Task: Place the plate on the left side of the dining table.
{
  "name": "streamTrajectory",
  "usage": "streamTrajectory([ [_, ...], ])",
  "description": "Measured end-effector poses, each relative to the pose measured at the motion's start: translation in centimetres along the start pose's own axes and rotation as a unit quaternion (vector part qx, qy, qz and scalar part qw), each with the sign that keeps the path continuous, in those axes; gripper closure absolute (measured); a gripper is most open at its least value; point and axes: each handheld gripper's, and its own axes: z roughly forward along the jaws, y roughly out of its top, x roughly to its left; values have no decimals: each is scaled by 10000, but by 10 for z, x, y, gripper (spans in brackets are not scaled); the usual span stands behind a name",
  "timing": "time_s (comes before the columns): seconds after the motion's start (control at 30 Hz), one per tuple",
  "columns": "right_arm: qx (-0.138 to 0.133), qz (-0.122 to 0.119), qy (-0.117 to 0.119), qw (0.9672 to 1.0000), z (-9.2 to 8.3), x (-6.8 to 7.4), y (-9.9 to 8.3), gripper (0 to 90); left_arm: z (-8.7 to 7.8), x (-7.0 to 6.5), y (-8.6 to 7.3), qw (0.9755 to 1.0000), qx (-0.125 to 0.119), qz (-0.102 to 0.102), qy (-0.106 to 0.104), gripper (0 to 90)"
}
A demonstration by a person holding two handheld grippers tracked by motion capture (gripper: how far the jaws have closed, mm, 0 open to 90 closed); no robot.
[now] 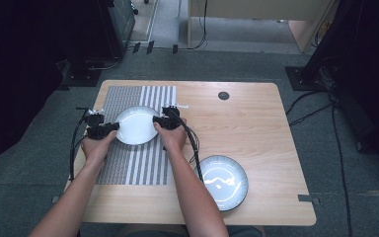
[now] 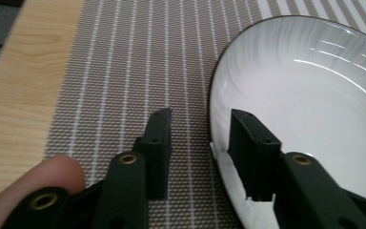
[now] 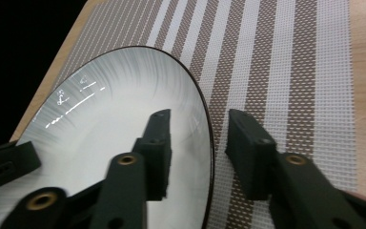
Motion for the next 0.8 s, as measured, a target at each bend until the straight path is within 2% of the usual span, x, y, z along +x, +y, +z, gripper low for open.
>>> streamTrajectory([
  [0.17,-46,-339,-215,9992,-9,-1,3,523,-11,4,-1,10000,-76,37,-25,482],
  [0.3,76,-511,-191,9985,-15,-2,5,485,-21,3,-3,9998,-134,133,-46,390],
  [0.37,128,-471,-124,9987,-19,-2,6,460,-27,3,-4,9997,-185,154,-40,345],
  [0.53,310,-562,-167,9978,-27,1,7,367,-40,1,-7,9994,-292,191,-81,260],
  [0.7,127,-459,-33,9989,-39,4,10,308,-54,-5,-11,9984,-438,349,-101,197],
  [0.8,141,-726,-164,9971,-47,8,8,302,-62,-9,-16,9978,-488,438,-134,176],
])
